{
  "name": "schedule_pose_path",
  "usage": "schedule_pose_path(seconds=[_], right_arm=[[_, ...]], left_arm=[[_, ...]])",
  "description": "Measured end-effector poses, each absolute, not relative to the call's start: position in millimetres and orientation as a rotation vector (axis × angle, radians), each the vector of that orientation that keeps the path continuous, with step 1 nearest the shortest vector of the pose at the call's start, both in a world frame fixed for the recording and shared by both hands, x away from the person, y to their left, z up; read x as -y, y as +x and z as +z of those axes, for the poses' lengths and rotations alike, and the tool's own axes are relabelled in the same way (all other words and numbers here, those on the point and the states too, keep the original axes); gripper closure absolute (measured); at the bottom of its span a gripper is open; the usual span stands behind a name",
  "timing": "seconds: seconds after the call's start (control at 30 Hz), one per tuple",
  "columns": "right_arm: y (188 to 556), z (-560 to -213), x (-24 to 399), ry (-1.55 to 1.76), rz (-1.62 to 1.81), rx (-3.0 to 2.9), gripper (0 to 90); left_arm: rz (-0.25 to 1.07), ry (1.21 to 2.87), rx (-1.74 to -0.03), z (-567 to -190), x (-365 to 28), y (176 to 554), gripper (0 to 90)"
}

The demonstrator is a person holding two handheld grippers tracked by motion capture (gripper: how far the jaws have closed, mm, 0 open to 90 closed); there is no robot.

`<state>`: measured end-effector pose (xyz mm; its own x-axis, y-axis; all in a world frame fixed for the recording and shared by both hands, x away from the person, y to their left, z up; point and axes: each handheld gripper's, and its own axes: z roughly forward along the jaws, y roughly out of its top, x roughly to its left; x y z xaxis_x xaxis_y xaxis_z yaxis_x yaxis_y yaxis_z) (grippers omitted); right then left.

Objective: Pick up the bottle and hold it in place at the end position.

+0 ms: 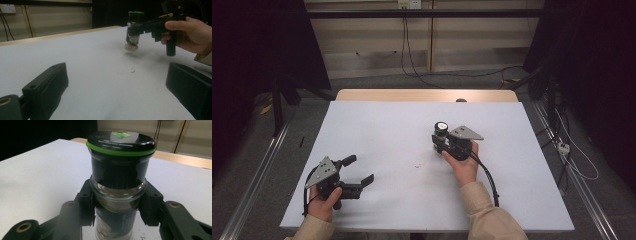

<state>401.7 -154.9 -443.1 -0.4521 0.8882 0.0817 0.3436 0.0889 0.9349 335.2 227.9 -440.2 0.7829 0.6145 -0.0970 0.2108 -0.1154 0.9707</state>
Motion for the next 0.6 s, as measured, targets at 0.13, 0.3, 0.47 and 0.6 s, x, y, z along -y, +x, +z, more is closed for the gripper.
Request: schedule_pose_path(seconds=[0.13,0.3,0.47,0.6], right_arm=[[404,-445,149,1.199,1.357,-1.858,53.2],[408,-445,142,1.187,1.354,-1.873,53.1],[412,-447,136,1.175,1.352,-1.882,53.2],[413,-447,132,1.16,1.359,-1.886,53.2]], left_arm=[[0.388,1.684,-0.656,-440,-228,335,3.9],[0.388,1.676,-0.664,-440,-228,335,3.9],[0.384,1.683,-0.66,-441,-227,335,3.9],[0.384,1.68,-0.659,-441,-226,335,3.9]])
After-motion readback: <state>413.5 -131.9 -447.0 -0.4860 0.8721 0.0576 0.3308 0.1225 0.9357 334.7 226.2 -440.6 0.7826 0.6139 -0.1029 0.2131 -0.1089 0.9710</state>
